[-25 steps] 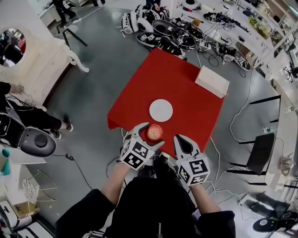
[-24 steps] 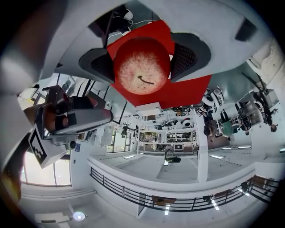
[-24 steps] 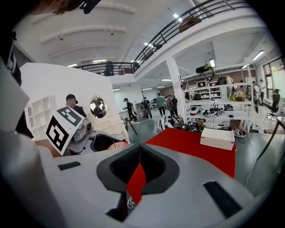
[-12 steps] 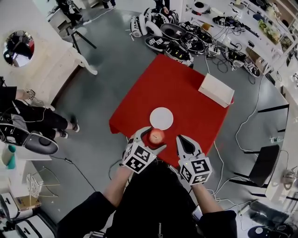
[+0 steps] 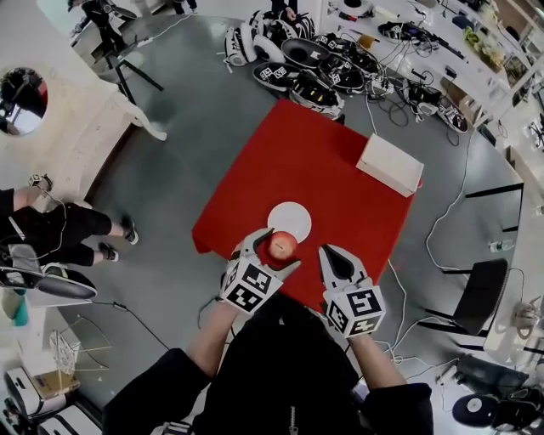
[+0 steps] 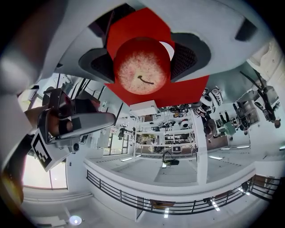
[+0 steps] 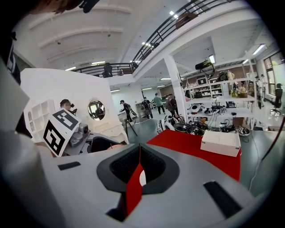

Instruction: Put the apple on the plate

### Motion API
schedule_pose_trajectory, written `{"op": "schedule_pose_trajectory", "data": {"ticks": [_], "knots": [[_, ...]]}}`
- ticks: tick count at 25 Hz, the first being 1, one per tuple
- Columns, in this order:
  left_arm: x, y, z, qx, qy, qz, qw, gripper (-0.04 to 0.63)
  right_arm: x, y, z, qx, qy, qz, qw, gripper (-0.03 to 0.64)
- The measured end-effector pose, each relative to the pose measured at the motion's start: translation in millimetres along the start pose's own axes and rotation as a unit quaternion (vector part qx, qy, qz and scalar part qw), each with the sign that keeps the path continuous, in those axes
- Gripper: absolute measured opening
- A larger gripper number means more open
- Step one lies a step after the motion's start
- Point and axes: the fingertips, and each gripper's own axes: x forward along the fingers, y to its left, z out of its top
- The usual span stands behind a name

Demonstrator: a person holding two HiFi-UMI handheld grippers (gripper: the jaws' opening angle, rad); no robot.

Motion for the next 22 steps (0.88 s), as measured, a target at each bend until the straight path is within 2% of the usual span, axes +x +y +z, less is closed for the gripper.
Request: {"op": "schedule_pose_trajectory", "data": {"ticks": [6,12,19,22], "knots": [[13,7,7,0.007,-0.003,-0.013,0.9999,0.396,8,-8,3,0.002,0.001,-0.011,1.0,0.012],[29,23,8,0.016,-0.013,-0.008,0.9997,0.396,9,-12,-3,0.006,0.009,-0.026,1.0,0.011],[77,54,-20,-0.004,-0.012,-0.005,0.9999,0.396,7,-20,-14,0.023,0.024,-0.057,0.998,0.012],[100,65,-32,0.005,-0.011,0.006,0.9999,0.396,6,-27,-16,0.029,0.027,-0.073,0.997,0.011]]}}
